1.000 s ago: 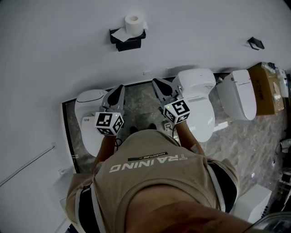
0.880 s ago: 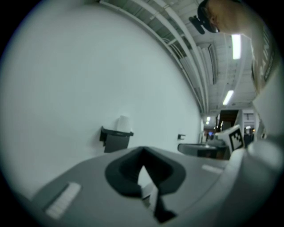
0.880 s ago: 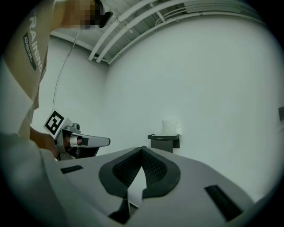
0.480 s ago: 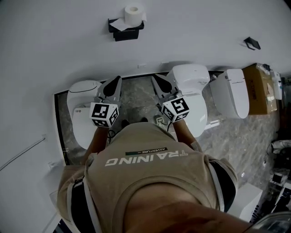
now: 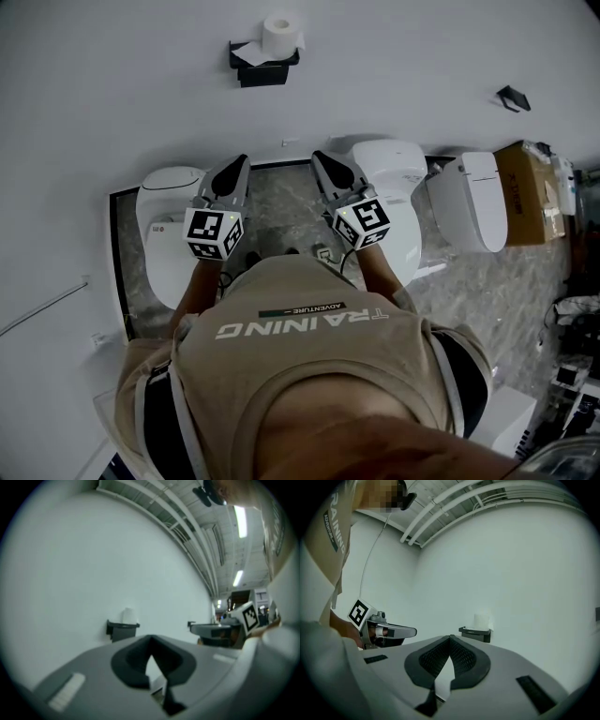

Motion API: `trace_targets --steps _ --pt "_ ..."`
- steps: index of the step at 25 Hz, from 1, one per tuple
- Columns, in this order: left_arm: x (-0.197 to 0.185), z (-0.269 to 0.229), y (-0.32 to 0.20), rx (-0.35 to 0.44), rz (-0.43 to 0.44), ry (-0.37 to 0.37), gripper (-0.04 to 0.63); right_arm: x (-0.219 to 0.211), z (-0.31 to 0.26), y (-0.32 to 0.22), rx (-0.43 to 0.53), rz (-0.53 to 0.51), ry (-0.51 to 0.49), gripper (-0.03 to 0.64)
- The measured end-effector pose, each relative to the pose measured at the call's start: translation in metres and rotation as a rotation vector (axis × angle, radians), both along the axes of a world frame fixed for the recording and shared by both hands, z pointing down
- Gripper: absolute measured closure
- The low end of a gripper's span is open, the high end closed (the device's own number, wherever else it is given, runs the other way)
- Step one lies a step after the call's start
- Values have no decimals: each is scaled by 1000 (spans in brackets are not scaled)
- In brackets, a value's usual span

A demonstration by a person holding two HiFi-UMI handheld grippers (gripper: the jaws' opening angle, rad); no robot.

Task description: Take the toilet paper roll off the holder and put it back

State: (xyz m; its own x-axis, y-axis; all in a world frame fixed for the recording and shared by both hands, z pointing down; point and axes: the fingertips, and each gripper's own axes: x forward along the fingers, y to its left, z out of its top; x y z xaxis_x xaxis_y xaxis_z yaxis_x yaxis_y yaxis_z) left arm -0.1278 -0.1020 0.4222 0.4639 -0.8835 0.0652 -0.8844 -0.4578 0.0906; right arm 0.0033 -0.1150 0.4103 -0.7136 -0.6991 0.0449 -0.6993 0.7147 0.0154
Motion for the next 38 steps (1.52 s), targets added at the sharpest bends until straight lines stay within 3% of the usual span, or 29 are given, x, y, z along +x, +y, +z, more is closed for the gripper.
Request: trace_targets --steps 14,26,33,38 --pt "2 25 37 -40 74 10 595 14 23 63 -49 84 -1 604" --pt "42 8 124 -8 -17 -24 595 44 7 136 18 5 -28 604" --pt "68 26 199 -66 -105 -21 595 71 14 185 -5 -28 -70 604" --pt "78 30 223 -86 -108 -42 595 82 26 206 -41 -23 -108 604"
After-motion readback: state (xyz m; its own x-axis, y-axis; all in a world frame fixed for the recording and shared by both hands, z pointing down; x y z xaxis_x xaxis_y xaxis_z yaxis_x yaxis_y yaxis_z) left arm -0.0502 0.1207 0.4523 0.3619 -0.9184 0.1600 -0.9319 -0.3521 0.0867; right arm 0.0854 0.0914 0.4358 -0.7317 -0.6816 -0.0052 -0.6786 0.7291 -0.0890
